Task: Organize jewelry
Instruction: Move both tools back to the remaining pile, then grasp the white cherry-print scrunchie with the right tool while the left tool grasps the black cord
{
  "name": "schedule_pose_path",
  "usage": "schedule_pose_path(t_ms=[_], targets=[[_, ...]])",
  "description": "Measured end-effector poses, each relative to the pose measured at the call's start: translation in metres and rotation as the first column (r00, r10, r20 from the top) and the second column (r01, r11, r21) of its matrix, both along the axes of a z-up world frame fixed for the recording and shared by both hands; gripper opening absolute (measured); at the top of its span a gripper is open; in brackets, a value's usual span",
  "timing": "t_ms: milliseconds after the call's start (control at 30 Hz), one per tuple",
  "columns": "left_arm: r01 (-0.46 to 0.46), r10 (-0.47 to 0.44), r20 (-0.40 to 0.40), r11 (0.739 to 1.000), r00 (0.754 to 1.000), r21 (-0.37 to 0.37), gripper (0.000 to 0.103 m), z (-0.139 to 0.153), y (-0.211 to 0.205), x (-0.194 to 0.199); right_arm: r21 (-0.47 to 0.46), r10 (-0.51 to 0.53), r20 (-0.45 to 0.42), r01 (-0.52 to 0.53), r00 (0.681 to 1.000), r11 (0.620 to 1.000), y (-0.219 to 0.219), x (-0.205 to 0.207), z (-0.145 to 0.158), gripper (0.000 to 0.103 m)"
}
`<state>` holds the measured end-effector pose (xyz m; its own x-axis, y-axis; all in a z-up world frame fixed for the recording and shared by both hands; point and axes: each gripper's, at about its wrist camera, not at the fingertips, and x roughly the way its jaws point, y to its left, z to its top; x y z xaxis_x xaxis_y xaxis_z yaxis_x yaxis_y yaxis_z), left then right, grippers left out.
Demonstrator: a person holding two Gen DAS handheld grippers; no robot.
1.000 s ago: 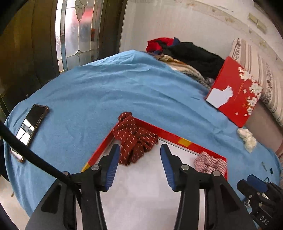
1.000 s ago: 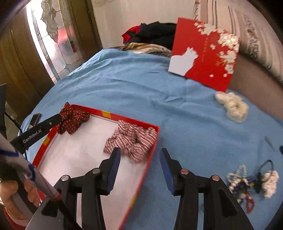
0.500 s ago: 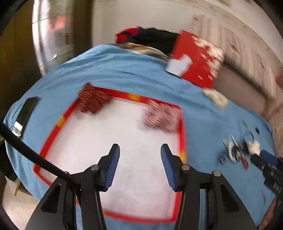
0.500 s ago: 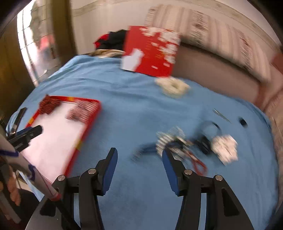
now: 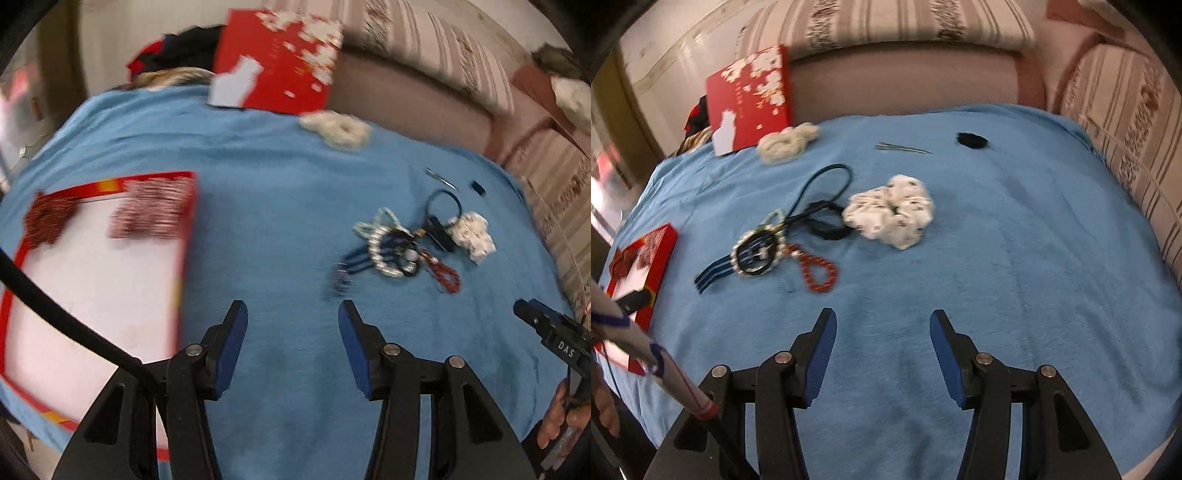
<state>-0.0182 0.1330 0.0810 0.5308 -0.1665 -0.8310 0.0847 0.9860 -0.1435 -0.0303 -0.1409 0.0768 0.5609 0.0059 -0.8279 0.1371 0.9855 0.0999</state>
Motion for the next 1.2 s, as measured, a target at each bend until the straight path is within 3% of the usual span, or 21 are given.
schedule_pose_path(t_ms=[500, 633, 767, 933, 1033, 1067, 1100, 1133, 1167, 1200], targets=[[0.199, -0.202, -0.018, 0.975, 0.979, -0.099, 0.05, -0.007, -0.106, 0.078, 0.121, -0.035, 0.047, 0.029, 0.998, 0.992, -0.048, 0.06, -0.018, 0.057], [0.266, -0.269, -0.029, 0.96, 0.963, -0.081, 0.05, -0.014, -0.141, 0.107, 0.156, -0.06, 0.053, 0.051, 0.997, 0.986, -0.061, 0.081, -0.022, 0.057], [0.275, -0.283, -0.077, 0.956, 0.956, -0.099, 0.05, -0.028, -0.156, 0.14, 0.214, -0.069, 0.045, 0.058, 0.997, 0.975, -0.069, 0.095, -0.028, 0.057], [0.253, -0.28, -0.13, 0.949, 0.951, -0.19, 0.05, -0.045, -0.163, 0.174, 0.25, -0.063, 0.026, 0.055, 0.998, 0.967, -0.071, 0.108, -0.041, 0.057], [0.257, -0.28, -0.12, 0.95, 0.953, -0.176, 0.05, -0.046, -0.169, 0.179, 0.251, -0.06, 0.018, 0.053, 0.998, 0.967, -0.071, 0.114, -0.048, 0.057], [0.26, -0.282, -0.116, 0.95, 0.953, -0.173, 0.045, -0.045, -0.17, 0.18, 0.249, -0.059, 0.016, 0.053, 0.998, 0.967, -0.071, 0.115, -0.049, 0.057], [0.265, -0.286, -0.112, 0.949, 0.952, -0.171, 0.039, -0.043, -0.171, 0.18, 0.248, -0.061, 0.015, 0.055, 0.998, 0.967, -0.07, 0.116, -0.051, 0.049], [0.27, -0.292, -0.112, 0.947, 0.95, -0.175, 0.02, -0.043, -0.172, 0.18, 0.251, -0.058, 0.011, 0.054, 0.998, 0.966, -0.069, 0.118, -0.052, 0.042], [0.282, -0.311, -0.128, 0.938, 0.942, -0.2, 0.003, -0.043, -0.173, 0.181, 0.258, -0.054, 0.004, 0.051, 0.999, 0.965, -0.069, 0.119, -0.053, 0.028], [0.289, -0.328, -0.15, 0.928, 0.933, -0.235, 0.003, -0.045, -0.173, 0.181, 0.266, -0.052, -0.001, 0.051, 0.999, 0.963, -0.068, 0.121, -0.055, 0.022]])
